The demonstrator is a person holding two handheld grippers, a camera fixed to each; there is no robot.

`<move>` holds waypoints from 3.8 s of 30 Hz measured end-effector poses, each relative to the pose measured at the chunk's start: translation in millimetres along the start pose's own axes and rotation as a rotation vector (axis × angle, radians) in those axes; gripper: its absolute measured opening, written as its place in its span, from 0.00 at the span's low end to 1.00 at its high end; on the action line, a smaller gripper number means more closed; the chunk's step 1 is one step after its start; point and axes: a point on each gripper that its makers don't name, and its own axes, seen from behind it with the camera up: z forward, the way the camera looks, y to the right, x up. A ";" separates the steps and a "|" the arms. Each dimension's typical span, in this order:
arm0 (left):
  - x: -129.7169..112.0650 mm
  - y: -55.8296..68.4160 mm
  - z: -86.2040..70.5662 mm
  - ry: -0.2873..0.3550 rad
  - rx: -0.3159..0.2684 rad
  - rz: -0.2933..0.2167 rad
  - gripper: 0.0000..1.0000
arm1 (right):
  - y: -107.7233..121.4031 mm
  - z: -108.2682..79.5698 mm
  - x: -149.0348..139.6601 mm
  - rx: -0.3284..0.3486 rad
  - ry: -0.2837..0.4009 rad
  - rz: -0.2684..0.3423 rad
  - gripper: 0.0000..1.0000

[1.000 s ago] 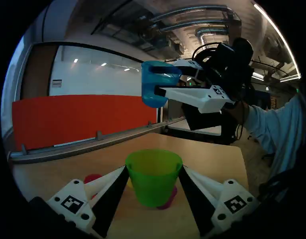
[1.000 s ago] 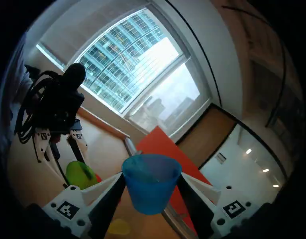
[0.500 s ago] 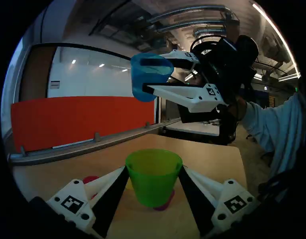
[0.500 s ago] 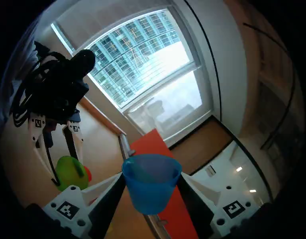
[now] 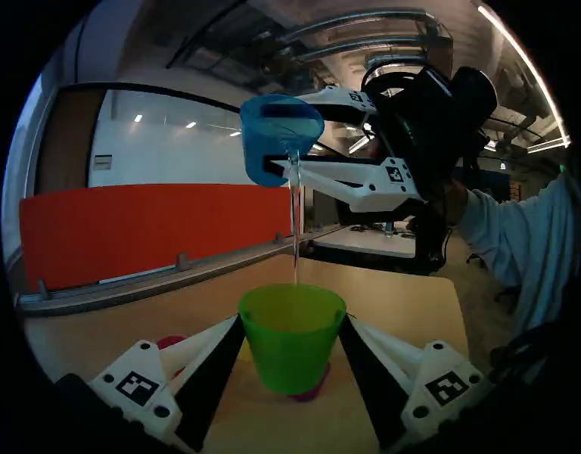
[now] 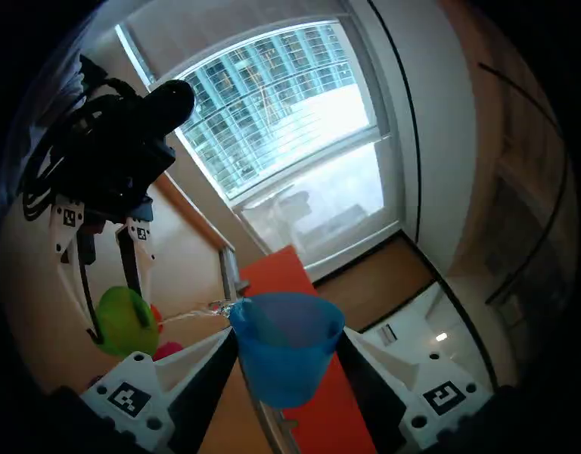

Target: Pour water

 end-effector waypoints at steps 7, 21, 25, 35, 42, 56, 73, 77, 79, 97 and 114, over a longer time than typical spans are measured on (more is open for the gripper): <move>0.4 1.5 0.6 0.000 -0.002 0.003 0.86 | 5.1 0.3 -1.6 -0.010 -0.006 -0.030 0.89; 1.9 4.1 1.8 0.002 -0.004 0.006 0.86 | 11.6 1.0 1.5 -0.022 -0.007 -0.098 0.89; 1.7 4.4 1.9 0.002 -0.005 0.006 0.86 | 14.1 1.9 1.7 -0.027 -0.006 -0.110 0.89; 1.3 3.5 2.2 0.004 -0.004 0.004 0.86 | 23.6 4.0 1.6 -0.047 -0.008 -0.161 0.89; 1.7 2.1 2.6 0.006 -0.004 -0.001 0.86 | 28.0 4.8 2.1 -0.055 -0.011 -0.188 0.89; 4.7 1.5 1.8 0.011 -0.001 -0.009 0.86 | 33.2 7.2 1.8 -0.060 -0.020 -0.257 0.89; 4.4 1.4 1.0 0.010 0.001 -0.010 0.85 | 44.5 7.2 11.1 -0.090 -0.013 -0.341 0.89; 4.6 2.1 1.9 0.010 0.000 -0.010 0.85 | 46.7 7.2 14.6 -0.097 -0.012 -0.367 0.89; 4.4 2.4 2.2 0.010 0.000 -0.009 0.85 | 47.2 7.7 15.4 -0.099 -0.012 -0.376 0.89; 3.8 -0.3 3.6 0.011 0.004 -0.012 0.86 | 51.9 13.1 18.8 -0.106 -0.015 -0.475 0.89; 6.4 -2.3 3.5 0.017 0.011 -0.016 0.85 | 49.4 13.3 30.1 -0.117 -0.011 -0.590 0.89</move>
